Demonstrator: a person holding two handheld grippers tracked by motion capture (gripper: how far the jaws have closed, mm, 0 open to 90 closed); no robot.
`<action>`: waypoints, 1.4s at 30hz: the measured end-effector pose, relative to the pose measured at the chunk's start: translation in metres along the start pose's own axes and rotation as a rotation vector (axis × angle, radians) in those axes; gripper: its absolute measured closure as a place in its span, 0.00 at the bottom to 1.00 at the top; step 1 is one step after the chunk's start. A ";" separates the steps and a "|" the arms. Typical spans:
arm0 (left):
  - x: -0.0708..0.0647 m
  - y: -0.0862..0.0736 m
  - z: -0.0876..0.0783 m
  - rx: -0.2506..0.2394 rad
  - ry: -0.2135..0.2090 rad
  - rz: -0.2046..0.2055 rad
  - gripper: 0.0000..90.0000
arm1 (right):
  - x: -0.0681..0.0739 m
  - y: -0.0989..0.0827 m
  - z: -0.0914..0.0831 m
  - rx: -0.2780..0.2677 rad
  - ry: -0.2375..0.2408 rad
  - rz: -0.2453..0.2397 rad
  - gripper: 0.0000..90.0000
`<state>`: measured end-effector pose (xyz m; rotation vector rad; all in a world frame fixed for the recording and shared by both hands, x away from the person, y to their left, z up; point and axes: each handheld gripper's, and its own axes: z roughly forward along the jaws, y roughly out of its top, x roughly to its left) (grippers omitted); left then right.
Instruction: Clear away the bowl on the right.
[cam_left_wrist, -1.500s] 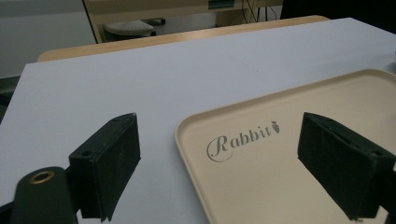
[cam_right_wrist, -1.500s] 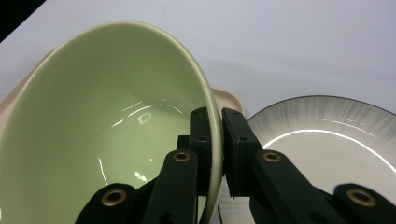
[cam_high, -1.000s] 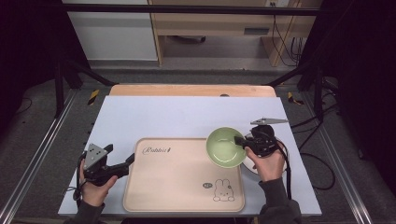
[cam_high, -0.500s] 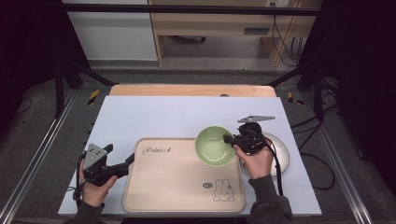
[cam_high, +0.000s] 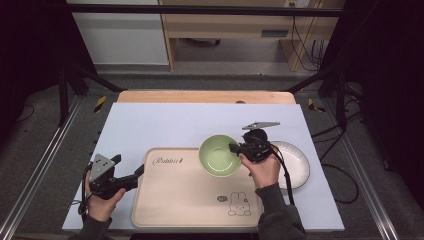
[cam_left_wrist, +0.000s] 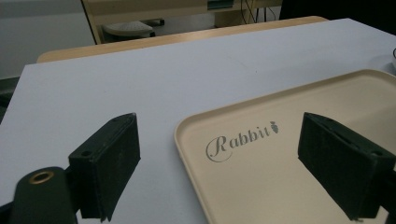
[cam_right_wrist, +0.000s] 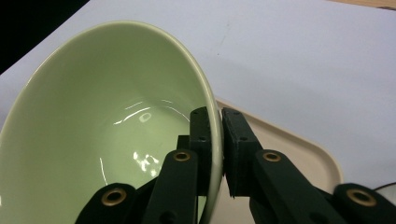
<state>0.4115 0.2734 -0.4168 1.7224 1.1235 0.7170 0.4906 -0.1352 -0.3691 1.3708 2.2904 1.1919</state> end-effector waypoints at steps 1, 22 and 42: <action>0.000 0.000 0.000 0.000 0.000 0.001 0.14 | 0.001 0.001 0.004 0.004 0.002 0.004 0.93; 0.000 0.000 -0.001 -0.004 0.000 -0.001 0.14 | 0.014 0.000 0.037 0.048 0.024 -0.008 0.93; 0.001 0.001 -0.002 -0.009 0.000 0.000 0.14 | 0.022 -0.006 0.054 0.083 0.027 -0.009 0.93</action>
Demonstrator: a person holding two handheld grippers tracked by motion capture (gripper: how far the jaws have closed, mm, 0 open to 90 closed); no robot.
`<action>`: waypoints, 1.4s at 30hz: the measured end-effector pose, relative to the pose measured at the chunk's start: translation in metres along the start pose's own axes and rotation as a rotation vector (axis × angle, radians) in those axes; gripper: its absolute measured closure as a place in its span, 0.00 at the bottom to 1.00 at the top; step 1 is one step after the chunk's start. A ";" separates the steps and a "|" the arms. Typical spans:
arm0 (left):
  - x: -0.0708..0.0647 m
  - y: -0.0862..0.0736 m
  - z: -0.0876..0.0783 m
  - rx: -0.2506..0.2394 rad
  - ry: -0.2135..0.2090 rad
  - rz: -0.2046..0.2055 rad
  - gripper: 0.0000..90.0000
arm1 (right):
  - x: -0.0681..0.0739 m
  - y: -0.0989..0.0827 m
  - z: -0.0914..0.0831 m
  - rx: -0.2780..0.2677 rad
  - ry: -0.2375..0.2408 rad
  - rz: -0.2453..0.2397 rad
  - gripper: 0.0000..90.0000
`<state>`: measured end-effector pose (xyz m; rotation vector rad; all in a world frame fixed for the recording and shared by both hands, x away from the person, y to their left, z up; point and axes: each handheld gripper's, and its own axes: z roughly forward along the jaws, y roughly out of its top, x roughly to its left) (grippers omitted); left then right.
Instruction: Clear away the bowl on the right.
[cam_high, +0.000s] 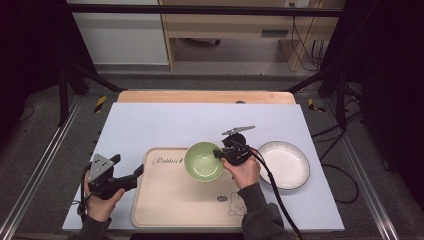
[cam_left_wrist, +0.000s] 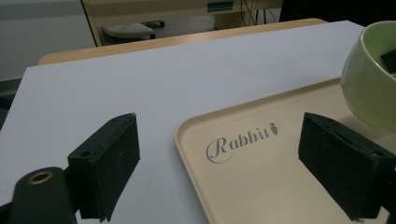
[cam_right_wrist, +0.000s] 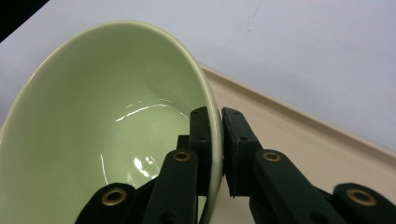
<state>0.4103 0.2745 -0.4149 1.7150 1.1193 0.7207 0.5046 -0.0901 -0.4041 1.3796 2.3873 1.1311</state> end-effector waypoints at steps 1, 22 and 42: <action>0.000 0.000 0.000 0.000 -0.001 0.000 0.14 | 0.000 0.000 0.001 0.004 -0.001 0.000 0.93; 0.000 0.000 0.000 0.002 0.000 0.003 0.14 | -0.002 -0.010 0.019 0.049 -0.001 0.011 0.93; 0.000 0.000 0.001 0.005 -0.001 0.002 0.14 | -0.006 -0.017 0.033 0.098 0.009 0.031 0.93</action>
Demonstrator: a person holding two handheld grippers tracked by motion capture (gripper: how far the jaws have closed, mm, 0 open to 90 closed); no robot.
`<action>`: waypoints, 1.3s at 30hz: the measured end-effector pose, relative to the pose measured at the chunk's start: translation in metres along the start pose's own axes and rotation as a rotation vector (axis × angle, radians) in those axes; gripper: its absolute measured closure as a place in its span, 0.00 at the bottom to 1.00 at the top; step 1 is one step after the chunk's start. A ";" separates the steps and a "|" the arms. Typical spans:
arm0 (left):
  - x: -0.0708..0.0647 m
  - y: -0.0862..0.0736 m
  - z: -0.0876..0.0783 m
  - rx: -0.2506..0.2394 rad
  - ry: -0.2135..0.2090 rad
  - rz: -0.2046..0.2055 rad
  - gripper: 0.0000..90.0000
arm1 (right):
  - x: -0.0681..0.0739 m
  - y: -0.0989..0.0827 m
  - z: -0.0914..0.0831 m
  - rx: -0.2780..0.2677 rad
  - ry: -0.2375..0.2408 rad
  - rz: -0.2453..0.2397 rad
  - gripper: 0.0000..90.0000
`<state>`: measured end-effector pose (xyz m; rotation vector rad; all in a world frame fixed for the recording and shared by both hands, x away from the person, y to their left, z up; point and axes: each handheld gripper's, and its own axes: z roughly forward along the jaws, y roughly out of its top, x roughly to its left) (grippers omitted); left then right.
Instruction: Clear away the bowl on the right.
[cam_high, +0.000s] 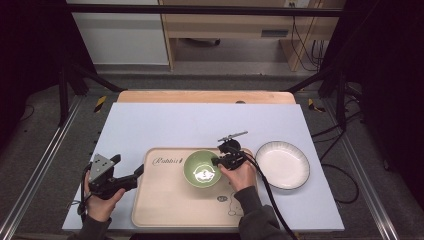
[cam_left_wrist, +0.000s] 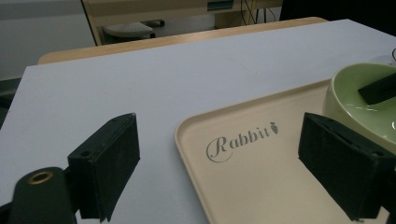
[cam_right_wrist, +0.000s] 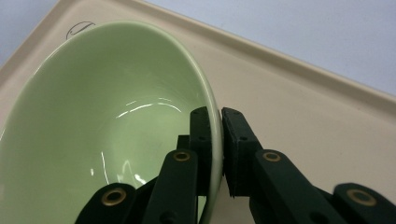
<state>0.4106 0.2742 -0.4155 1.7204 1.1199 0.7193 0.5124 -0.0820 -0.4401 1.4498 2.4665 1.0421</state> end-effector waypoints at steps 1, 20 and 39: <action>0.000 0.000 0.000 0.000 0.000 0.000 0.14 | -0.002 -0.001 0.001 0.003 0.010 0.016 0.93; -0.001 0.000 0.001 0.003 0.000 0.003 0.14 | -0.007 -0.002 0.007 0.011 0.006 -0.001 0.93; -0.001 0.000 0.001 0.005 0.000 0.003 0.14 | -0.006 -0.001 -0.020 -0.113 -0.017 -0.058 0.72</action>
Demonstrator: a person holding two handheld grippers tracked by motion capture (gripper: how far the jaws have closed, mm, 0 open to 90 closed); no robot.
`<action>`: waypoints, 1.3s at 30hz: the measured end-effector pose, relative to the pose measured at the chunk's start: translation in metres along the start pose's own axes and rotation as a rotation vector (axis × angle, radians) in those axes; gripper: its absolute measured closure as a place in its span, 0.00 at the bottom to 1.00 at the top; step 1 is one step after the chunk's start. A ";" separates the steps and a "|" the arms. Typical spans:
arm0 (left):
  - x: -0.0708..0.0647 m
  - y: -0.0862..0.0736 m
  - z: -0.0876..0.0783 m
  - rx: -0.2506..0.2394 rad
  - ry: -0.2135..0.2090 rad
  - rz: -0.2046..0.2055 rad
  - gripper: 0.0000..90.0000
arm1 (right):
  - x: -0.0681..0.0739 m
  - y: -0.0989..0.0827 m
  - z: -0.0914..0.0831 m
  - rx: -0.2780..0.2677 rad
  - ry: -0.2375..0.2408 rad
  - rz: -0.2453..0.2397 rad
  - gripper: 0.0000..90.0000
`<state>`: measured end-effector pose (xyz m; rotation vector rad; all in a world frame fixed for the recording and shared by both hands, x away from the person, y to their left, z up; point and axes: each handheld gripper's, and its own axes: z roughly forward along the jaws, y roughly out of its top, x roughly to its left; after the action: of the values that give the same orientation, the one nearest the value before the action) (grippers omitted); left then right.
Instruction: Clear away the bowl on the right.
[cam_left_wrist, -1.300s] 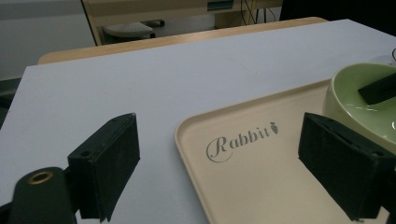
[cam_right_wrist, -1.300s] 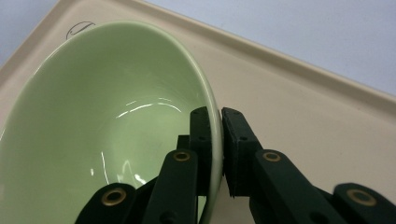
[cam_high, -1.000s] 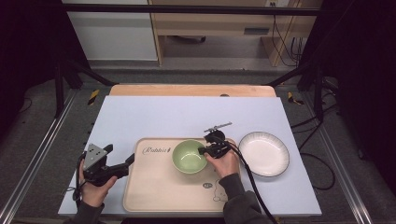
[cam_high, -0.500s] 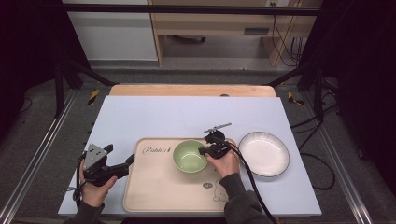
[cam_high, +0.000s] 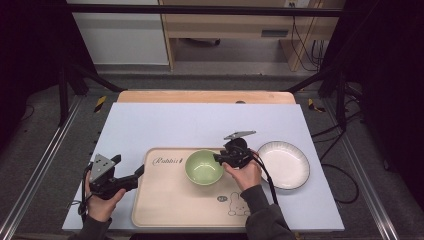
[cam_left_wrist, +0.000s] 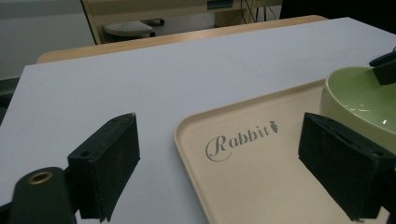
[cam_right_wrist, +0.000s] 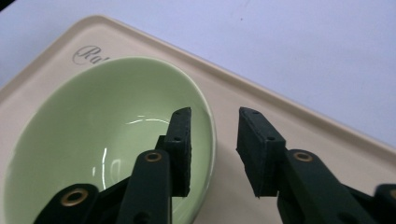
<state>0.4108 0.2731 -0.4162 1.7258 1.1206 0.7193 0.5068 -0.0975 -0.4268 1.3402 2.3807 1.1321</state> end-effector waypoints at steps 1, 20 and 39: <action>0.000 0.000 0.000 0.000 0.000 0.000 0.14 | 0.001 0.000 -0.003 -0.016 0.005 -0.014 0.69; 0.001 0.000 0.000 -0.002 0.004 -0.004 0.13 | 0.007 -0.012 -0.048 -0.307 -0.015 -0.109 0.23; 0.005 -0.005 0.003 0.008 0.009 -0.013 0.13 | -0.013 -0.040 -0.076 -0.425 -0.077 -0.116 0.18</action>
<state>0.4138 0.2775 -0.4216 1.7218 1.1418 0.7163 0.4512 -0.1599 -0.4043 1.0659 1.9839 1.4199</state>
